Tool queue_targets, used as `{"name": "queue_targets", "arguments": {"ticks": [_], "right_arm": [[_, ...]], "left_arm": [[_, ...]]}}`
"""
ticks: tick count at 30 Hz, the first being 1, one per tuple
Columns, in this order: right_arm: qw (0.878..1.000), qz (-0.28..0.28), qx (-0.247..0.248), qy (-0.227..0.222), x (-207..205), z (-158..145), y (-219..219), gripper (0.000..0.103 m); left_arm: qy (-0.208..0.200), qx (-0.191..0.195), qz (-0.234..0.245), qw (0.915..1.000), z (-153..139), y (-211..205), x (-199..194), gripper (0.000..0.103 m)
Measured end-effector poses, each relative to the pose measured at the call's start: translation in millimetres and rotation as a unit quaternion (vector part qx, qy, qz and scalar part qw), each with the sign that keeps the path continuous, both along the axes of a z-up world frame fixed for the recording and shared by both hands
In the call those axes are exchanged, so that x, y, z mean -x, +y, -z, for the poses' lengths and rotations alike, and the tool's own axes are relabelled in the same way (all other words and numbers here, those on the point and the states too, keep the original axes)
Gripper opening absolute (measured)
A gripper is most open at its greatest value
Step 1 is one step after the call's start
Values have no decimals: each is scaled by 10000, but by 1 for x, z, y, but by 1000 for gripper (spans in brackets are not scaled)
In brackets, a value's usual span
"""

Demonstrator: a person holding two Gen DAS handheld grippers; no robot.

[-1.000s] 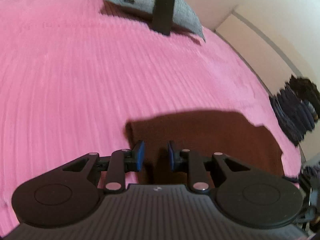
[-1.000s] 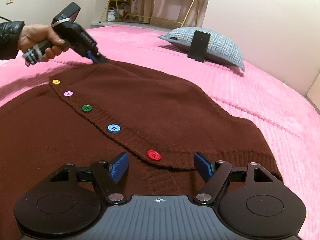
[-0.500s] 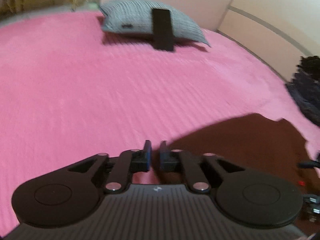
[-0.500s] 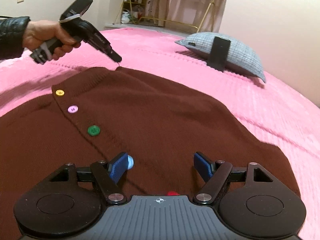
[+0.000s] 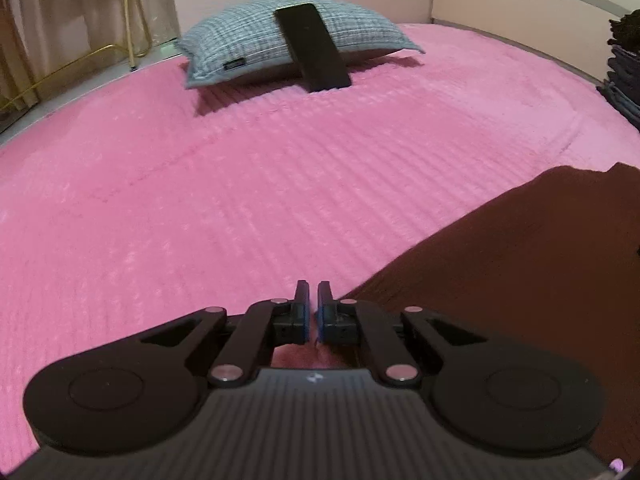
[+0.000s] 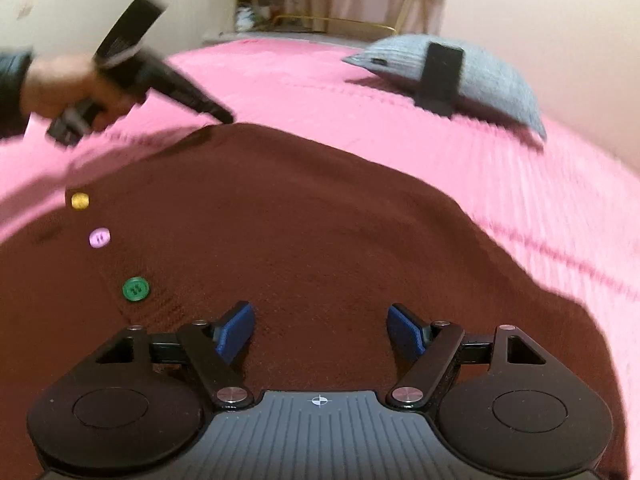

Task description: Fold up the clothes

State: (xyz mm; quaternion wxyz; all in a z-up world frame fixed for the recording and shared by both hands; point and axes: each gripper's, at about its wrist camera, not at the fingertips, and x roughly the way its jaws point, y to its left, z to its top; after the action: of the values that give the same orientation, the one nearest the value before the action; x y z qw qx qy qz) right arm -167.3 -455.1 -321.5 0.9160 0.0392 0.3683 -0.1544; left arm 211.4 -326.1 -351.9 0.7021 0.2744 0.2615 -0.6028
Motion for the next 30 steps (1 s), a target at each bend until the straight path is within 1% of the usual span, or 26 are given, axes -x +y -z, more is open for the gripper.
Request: {"name": "queue_targets", "arguments": {"ticks": [2, 4, 6, 7, 10, 11, 12, 13, 15, 18, 21, 22, 24, 25, 27, 29, 30], "right_arm": [[9997, 179, -159, -40, 15, -1, -5, 75], [9983, 503, -295, -48, 38, -2, -10, 75], [9938, 976, -523, -103, 68, -2, -16, 75], [9905, 1212, -638, -131, 83, -3, -19, 75], [9805, 1850, -661, 0, 128, -4, -18, 75], [9784, 1972, -619, 57, 141, -5, -15, 75], [9777, 2005, -623, 46, 148, -7, -11, 75], [9771, 2032, -631, 31, 154, -8, -7, 75], [9759, 2085, -646, -1, 167, -11, 0, 75], [9740, 2164, -668, -48, 186, -15, 12, 76], [9720, 2244, -690, -95, 204, -19, 23, 76], [9713, 2270, -698, -111, 211, -20, 27, 76], [9699, 2323, -713, -143, 223, -23, 35, 76], [9692, 2349, -720, -158, 229, -25, 38, 76], [9678, 2402, -735, -190, 242, -27, 46, 76], [9663, 2455, -749, -222, 254, -30, 54, 76], [9673, 2404, -738, -318, 252, -37, 45, 76]], "left_arm": [[-92, 51, -46, 9999, -7, 14, 0, 7], [-143, 151, 73, 9998, -17, 34, 7, 8], [-18, 167, 387, 9991, -24, 57, 24, 8], [43, 158, 549, 9984, -26, 69, 33, 12], [120, -77, 1060, 9943, -20, 104, 69, 18], [107, -161, 1215, 9924, -17, 116, 82, 22], [82, -240, 1344, 9906, -14, 127, 93, 24], [14, -299, 1374, 9901, -10, 138, 102, 25], [-125, -403, 1422, 9889, -5, 159, 118, 30], [-352, -392, 1350, 9894, -8, 188, 133, 30], [-357, -253, 1295, 9906, -22, 221, 148, 31], [-321, -266, 1319, 9904, -23, 232, 154, 33], [-291, -536, 1448, 9876, -16, 246, 166, 34], [-382, -681, 1503, 9855, -10, 252, 172, 34], [-589, -677, 1499, 9846, -7, 264, 180, 34], [-444, -690, 1412, 9866, -13, 265, 180, 34], [-378, -670, 1370, 9876, -17, 265, 179, 34]]}}
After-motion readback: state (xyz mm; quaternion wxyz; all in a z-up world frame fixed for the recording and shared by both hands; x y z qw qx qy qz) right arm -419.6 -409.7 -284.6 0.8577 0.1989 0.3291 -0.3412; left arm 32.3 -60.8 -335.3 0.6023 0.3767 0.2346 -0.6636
